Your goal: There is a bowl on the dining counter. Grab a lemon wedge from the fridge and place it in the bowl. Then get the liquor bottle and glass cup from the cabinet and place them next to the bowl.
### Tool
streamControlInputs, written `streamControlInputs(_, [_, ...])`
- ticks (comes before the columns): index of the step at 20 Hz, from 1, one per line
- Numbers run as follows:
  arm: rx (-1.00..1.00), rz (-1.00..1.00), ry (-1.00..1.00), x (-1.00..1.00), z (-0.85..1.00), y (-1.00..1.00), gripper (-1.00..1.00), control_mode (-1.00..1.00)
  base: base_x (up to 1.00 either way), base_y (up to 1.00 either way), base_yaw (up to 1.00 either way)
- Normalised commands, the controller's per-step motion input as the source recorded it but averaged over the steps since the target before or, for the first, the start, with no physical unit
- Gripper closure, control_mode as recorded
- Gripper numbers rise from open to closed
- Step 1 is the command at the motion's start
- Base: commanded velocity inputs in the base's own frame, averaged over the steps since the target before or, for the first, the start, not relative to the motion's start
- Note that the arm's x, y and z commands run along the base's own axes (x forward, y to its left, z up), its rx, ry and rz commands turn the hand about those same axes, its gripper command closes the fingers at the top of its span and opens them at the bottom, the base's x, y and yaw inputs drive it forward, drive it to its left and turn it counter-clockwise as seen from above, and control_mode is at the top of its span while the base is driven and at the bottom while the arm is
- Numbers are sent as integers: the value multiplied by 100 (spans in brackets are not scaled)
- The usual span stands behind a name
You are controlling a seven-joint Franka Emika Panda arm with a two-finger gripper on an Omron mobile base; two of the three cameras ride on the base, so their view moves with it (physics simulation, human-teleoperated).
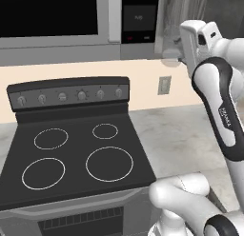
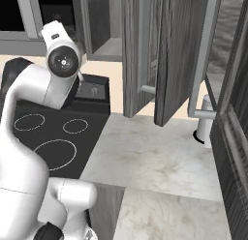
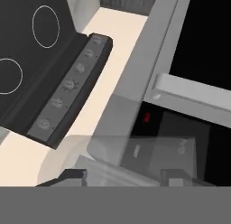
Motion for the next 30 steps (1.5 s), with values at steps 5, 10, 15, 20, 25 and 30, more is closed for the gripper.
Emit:
streamControlInputs(5, [2, -3, -3, -98, 0, 9, 100, -100, 0, 0, 0])
streamControlInputs(10, [2, 0, 0, -78, -5, 11, 100, -100, 0, 0, 0])
streamControlInputs(15, [0, 0, 9, -41, -6, 25, 100, -100, 0, 0, 0])
streamControlInputs(20, [4, 0, 4, -61, -3, 21, 100, -100, 0, 0, 0])
streamControlInputs(25, [8, 0, -1, -89, 0, 1, 100, -100, 0, 0, 0])
streamControlInputs(30, [6, 0, -1, -69, -2, -2, 100, -100, 0, 0, 0])
